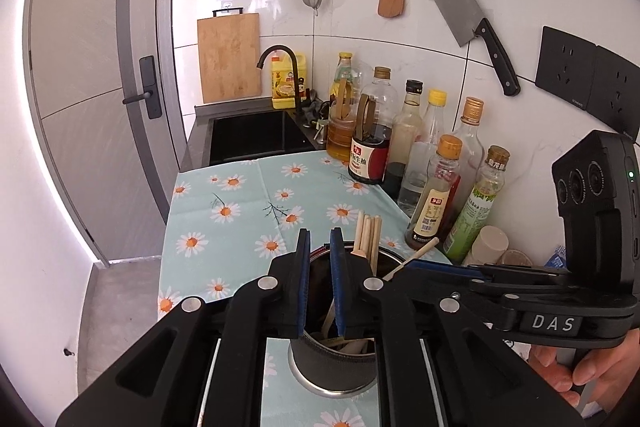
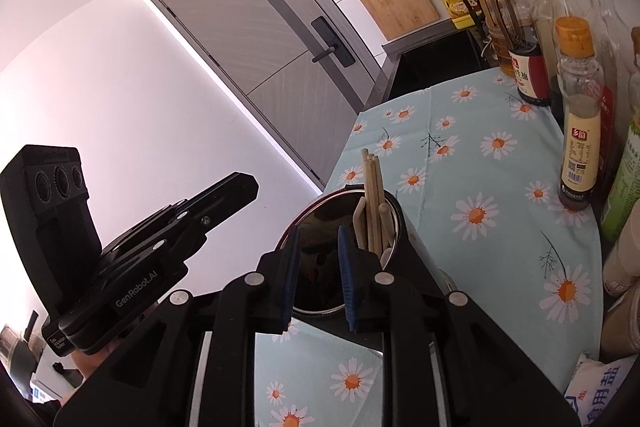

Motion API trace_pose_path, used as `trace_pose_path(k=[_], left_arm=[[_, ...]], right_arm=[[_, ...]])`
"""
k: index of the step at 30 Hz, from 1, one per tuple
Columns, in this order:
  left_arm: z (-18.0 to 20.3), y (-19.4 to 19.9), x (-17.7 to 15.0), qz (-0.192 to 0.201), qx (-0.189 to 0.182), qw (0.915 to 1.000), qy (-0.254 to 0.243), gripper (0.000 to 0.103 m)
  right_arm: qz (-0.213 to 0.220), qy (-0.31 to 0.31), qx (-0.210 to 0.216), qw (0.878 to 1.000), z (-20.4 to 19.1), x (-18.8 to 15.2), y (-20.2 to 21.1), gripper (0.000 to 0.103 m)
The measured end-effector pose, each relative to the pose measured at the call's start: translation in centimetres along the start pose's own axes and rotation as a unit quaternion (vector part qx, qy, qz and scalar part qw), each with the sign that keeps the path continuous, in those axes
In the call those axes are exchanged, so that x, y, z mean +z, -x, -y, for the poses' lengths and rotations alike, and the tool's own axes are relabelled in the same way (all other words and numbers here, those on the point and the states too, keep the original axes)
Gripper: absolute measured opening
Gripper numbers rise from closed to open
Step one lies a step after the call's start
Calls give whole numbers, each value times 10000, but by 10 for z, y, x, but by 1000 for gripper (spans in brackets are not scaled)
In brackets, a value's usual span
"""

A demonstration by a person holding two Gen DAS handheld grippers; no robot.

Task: Organize utensils

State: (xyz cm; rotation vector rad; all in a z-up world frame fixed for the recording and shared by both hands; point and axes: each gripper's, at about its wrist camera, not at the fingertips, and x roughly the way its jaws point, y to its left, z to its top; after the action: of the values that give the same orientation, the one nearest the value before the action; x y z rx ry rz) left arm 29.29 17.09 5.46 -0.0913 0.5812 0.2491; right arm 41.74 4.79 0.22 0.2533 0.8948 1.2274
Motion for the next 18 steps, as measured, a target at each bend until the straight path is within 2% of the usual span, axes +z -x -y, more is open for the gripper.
trace_pose_path(k=[1,3,9,14,15,18], left_arm=[[0,3,-1,36,-4,10000,23,19],[-1,10,-3,82,-23,9999,121,26],[-3,34,-14,146,-73,9991,389,26],[2,58,-34,119,-73,9983,563,27],[4,61,-39,97,-63,9982,588,29],[6,75,-52,67,-10,9977,676,38]], right_arm=[[25,46,-32,10000,-2,-1,3,21],[80,168,-131,9997,-8,-1,10,21],[278,564,-479,9969,-27,-7,38,26],[462,939,-725,9919,-46,-20,66,38],[478,1000,-761,9909,-49,-23,70,42],[470,1157,-855,9885,-56,-39,84,45]])
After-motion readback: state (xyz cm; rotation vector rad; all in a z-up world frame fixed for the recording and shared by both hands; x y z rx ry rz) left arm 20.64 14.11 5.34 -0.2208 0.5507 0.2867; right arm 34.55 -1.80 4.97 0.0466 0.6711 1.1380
